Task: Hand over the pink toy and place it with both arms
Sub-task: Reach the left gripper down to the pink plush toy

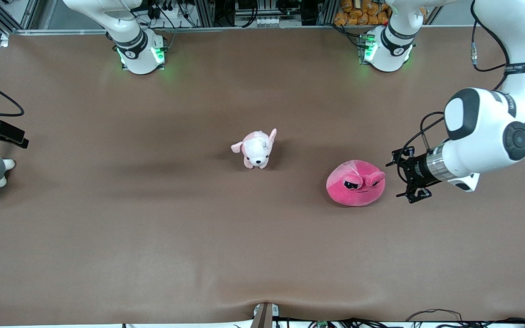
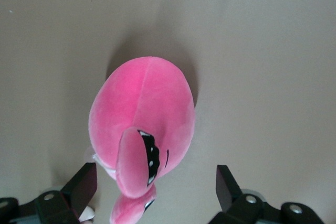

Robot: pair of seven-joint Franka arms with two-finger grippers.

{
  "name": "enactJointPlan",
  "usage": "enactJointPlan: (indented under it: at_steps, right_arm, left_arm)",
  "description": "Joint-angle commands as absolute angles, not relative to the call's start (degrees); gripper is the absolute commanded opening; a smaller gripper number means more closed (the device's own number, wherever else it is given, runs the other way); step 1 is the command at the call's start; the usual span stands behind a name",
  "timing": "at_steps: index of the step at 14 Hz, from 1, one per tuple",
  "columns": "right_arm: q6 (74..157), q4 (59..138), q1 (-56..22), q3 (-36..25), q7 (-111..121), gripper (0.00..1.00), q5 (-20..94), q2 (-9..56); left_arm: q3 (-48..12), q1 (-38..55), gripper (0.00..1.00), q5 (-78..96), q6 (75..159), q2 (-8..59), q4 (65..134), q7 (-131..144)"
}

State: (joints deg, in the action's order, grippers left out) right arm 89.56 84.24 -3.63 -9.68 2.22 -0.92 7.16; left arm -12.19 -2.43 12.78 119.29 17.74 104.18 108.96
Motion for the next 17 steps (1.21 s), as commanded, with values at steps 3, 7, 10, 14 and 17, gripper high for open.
enactJointPlan:
  at_steps: [3,7,10,14,17]
  right_arm:
    - [88.6,83.1,-3.5,-9.3,-0.9,1.0,1.8,7.6]
    - [87.5,83.3,-3.7,-9.2,-7.3,1.0,4.3,7.6]
    - [87.9,83.1,-3.2,-9.2,-6.8,1.0,5.5,7.6]
    - [87.8,83.1,-3.5,-9.2,-7.2,1.0,5.6,7.6]
    - [87.5,83.1,-3.3,-9.3,-7.2,1.0,5.5,7.6]
  left_arm:
    - [-13.0,-2.4,1.0,13.8,125.9,15.5,110.0,110.0]
    - [-13.8,-2.5,1.0,13.9,125.9,14.1,112.8,110.0]
    - [-14.9,-2.7,1.0,14.8,126.6,14.3,113.0,110.2]
    - [-15.2,-2.3,1.0,17.1,128.7,15.1,113.0,110.2]
    - [-15.3,-2.3,1.0,17.2,128.7,15.8,113.1,110.2]
